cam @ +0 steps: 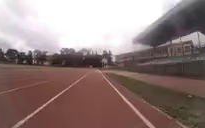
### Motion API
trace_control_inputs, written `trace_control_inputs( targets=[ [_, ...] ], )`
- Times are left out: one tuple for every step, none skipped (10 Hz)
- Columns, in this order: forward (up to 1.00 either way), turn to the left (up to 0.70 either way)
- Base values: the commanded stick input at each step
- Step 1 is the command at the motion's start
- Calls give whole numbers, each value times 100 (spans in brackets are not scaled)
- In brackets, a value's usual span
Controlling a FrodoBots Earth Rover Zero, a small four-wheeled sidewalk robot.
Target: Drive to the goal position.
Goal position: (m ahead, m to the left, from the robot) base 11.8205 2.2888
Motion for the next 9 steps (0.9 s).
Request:
trace_control_inputs(
  targets=[
    [70, 0],
    [70, 0],
    [70, 0],
    [70, -7],
    [70, -15],
    [70, -22],
    [70, -21],
    [70, -12],
    [70, -2]
  ],
)
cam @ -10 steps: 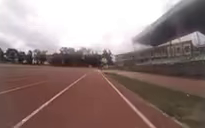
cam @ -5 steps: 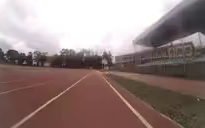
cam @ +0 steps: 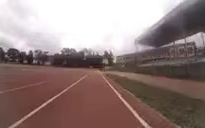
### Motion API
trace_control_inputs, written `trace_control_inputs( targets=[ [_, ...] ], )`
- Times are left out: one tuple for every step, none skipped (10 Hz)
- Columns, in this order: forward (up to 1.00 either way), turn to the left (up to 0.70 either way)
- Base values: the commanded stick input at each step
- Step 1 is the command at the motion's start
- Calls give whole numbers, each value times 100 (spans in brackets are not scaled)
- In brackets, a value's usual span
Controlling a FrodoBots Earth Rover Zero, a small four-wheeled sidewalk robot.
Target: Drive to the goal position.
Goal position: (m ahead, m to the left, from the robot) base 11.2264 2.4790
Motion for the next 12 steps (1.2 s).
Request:
trace_control_inputs(
  targets=[
    [70, 0],
    [70, 0],
    [70, 0],
    [70, 0],
    [70, 0],
    [70, 0],
    [70, 0],
    [70, 0],
    [70, 0],
    [70, 0],
    [70, 0],
    [70, 0]
  ],
)
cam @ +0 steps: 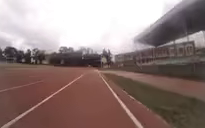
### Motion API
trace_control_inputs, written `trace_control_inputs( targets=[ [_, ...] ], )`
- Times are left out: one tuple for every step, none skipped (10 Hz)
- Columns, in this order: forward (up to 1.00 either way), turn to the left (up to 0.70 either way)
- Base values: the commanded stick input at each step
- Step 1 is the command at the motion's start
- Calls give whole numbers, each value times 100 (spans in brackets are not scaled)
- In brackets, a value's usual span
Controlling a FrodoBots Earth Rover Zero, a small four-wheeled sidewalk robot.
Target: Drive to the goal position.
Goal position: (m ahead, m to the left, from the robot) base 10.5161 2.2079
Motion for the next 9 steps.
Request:
trace_control_inputs(
  targets=[
    [70, 0],
    [70, 0],
    [70, 0],
    [70, 0],
    [70, 0],
    [70, 0],
    [70, 0],
    [70, 0],
    [70, 0]
  ],
)
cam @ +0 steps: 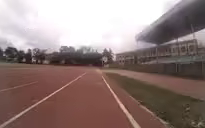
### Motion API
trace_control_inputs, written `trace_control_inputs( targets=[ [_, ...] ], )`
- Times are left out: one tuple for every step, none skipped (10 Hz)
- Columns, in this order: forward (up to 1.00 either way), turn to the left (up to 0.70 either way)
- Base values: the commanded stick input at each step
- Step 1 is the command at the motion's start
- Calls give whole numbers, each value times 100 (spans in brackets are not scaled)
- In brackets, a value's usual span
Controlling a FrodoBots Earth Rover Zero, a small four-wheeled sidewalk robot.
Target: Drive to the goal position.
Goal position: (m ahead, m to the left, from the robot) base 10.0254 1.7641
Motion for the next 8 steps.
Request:
trace_control_inputs(
  targets=[
    [70, 0],
    [70, 0],
    [70, 0],
    [70, 0],
    [70, 0],
    [70, 0],
    [70, 0],
    [70, 0]
  ],
)
